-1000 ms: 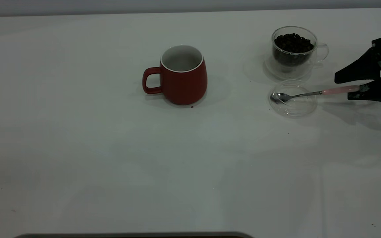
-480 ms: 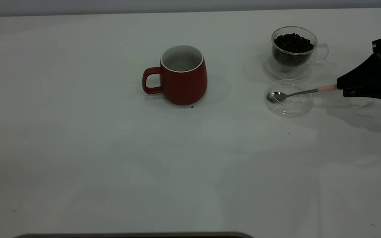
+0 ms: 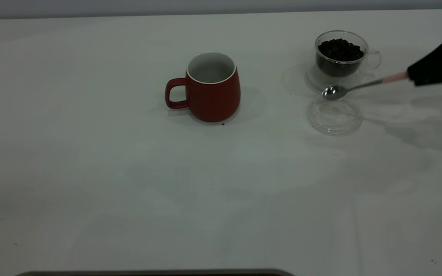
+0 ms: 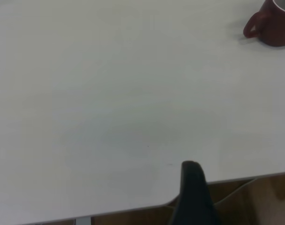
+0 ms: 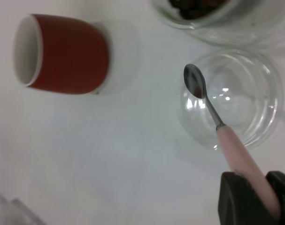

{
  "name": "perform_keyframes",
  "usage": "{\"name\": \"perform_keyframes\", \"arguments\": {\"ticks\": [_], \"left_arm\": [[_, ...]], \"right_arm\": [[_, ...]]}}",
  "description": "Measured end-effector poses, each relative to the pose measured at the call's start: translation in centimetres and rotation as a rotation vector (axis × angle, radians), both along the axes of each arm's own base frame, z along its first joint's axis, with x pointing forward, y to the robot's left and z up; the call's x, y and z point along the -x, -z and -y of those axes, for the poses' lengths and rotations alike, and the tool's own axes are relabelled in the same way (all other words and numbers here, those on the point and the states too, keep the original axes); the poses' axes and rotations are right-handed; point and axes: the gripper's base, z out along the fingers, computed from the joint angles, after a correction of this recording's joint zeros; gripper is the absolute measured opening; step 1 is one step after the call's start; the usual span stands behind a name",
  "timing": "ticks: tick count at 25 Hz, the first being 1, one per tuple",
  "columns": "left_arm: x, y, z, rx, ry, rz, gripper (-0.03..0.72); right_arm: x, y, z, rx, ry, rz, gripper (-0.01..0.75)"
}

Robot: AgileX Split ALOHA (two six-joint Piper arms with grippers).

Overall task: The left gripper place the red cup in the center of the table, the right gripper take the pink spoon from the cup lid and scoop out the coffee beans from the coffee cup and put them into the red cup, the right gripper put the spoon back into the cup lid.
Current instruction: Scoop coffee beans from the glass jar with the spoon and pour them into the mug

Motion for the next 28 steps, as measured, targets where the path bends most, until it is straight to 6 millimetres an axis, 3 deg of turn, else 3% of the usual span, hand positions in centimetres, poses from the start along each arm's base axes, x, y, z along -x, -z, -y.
{"name": "perform_keyframes", "arguments": {"ticks": [7, 11, 16, 28], "left_arm": [[0.0, 0.0, 0.0, 0.0, 0.0, 0.0, 0.59], [0.0, 0.0, 0.0, 0.0, 0.0, 0.0, 0.59], [0.0, 0.0, 0.0, 0.0, 0.0, 0.0, 0.59], [0.0, 0.0, 0.0, 0.0, 0.0, 0.0, 0.59]], "right_arm": [[0.6, -6.8, -0.6, -0.009, -0.063, 0.048, 0.111], [0.1, -9.1, -0.8, 0.001, -0.004, 0.132, 0.111], [-0.7, -8.4, -0.3, 0.081, 0.068, 0.166, 0.111], [-2.5, -4.3, 0.5, 0.121, 0.154, 0.245, 0.111]]}}
